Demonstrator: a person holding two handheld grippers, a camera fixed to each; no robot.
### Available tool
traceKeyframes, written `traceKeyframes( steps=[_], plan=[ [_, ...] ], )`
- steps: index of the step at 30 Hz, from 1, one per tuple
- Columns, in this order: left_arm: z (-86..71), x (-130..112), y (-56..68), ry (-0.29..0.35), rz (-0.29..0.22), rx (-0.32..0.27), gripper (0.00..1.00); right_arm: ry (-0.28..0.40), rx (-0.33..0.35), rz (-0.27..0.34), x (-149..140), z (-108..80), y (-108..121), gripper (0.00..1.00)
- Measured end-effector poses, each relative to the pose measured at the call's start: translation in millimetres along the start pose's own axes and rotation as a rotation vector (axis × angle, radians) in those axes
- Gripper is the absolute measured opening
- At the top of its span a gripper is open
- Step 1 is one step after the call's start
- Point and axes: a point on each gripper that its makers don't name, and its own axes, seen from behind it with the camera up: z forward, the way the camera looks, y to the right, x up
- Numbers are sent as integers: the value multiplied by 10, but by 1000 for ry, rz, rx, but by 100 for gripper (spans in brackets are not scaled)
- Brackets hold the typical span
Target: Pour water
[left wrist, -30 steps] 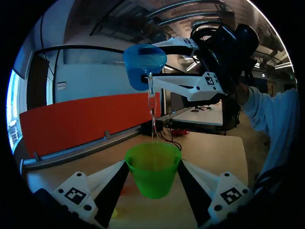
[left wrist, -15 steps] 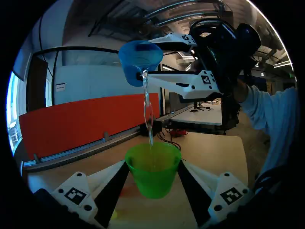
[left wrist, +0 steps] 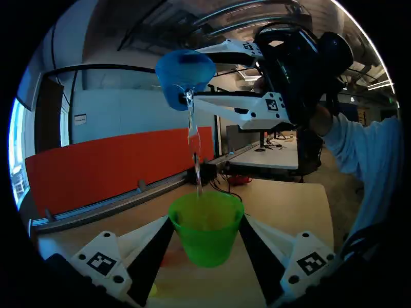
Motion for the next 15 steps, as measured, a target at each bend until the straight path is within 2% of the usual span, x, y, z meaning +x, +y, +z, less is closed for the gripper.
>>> traceKeyframes(
  steps=[15],
  plan=[
    [2,49,26,7,3,-5,85,0,-33,-81,4,-40,147,90]
  ],
)
